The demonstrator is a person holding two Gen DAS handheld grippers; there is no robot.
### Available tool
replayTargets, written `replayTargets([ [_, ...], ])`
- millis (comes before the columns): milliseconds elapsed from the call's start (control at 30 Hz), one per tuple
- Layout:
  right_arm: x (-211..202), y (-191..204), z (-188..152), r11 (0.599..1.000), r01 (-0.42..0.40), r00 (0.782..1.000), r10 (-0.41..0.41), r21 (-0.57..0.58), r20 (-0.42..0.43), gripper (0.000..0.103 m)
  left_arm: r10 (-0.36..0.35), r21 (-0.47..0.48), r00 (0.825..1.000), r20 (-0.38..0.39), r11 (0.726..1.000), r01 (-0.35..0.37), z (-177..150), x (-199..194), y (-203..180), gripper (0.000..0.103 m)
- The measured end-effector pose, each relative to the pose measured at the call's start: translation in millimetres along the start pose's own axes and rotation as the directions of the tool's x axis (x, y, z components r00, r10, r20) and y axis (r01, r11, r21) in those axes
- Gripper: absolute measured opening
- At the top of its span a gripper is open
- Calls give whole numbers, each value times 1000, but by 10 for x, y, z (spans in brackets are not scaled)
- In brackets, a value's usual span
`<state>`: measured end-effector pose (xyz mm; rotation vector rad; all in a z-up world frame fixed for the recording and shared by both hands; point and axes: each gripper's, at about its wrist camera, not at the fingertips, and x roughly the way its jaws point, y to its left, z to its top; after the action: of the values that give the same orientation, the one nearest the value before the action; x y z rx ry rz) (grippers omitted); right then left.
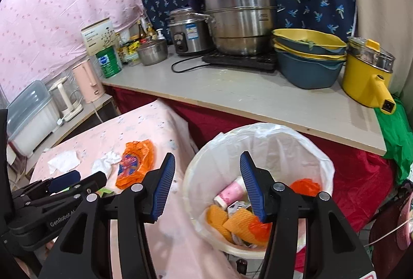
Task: Collect trash
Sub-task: 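Move both open tools back over the table, then grasp the green wasabi box with the left tool while the right tool grasps the orange snack bag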
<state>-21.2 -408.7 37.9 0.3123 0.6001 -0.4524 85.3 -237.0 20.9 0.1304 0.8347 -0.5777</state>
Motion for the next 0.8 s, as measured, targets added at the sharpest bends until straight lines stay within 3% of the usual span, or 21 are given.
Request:
replayTargets([
  [433, 339, 644, -147, 994, -84, 993, 77, -76, -85, 56, 116, -178, 992, -52, 976, -123, -162, 104, 879, 67],
  [633, 609, 858, -216, 989, -118, 984, 105, -88, -142, 58, 153, -242, 985, -82, 956, -169, -216, 215, 1156, 79],
  [800, 918, 938, -247, 989, -128, 974, 111, -74, -195, 59, 160, -292, 979, -122, 937, -190, -267, 350, 1288, 82],
])
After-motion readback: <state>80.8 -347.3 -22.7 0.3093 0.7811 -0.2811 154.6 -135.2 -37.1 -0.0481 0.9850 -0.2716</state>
